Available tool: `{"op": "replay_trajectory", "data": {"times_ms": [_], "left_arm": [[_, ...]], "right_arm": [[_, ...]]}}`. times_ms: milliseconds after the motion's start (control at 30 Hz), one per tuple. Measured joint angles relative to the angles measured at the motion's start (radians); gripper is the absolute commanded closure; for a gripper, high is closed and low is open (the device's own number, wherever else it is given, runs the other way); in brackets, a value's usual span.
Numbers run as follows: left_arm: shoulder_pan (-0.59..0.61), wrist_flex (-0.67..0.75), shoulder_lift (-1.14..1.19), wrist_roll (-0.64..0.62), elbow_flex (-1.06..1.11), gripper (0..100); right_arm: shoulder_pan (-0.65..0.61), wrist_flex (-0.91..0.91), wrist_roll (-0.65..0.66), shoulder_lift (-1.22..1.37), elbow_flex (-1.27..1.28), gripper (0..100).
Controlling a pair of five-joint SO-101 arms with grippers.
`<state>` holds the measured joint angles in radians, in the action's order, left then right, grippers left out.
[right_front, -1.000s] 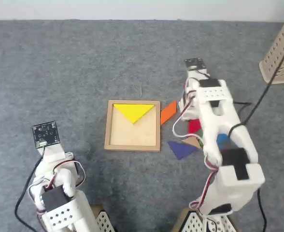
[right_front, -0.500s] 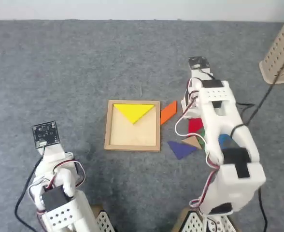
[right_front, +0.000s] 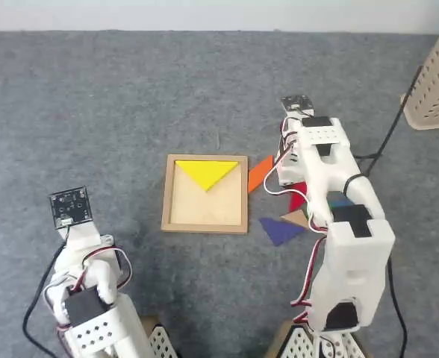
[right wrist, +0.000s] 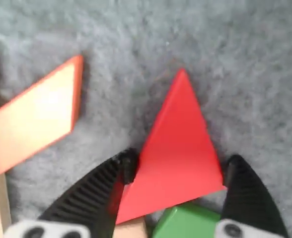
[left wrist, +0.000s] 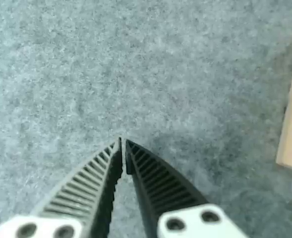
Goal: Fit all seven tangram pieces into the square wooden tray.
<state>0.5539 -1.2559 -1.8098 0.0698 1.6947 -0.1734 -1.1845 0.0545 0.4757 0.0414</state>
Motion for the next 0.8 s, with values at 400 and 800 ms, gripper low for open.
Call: {"op": "replay_trajectory", "data": {"times_ms": [400,800], "left_arm": [[-0.002,0.000,0.000,0.000,0.000,99],[-0.002,0.000,0.000,0.000,0.000,99]], "right_arm": [[0.018,-0.025,0.000,-0.041,-0.009,71.0],[0.031,0.077,-0.183,-0.164,0.184,70.9]]}}
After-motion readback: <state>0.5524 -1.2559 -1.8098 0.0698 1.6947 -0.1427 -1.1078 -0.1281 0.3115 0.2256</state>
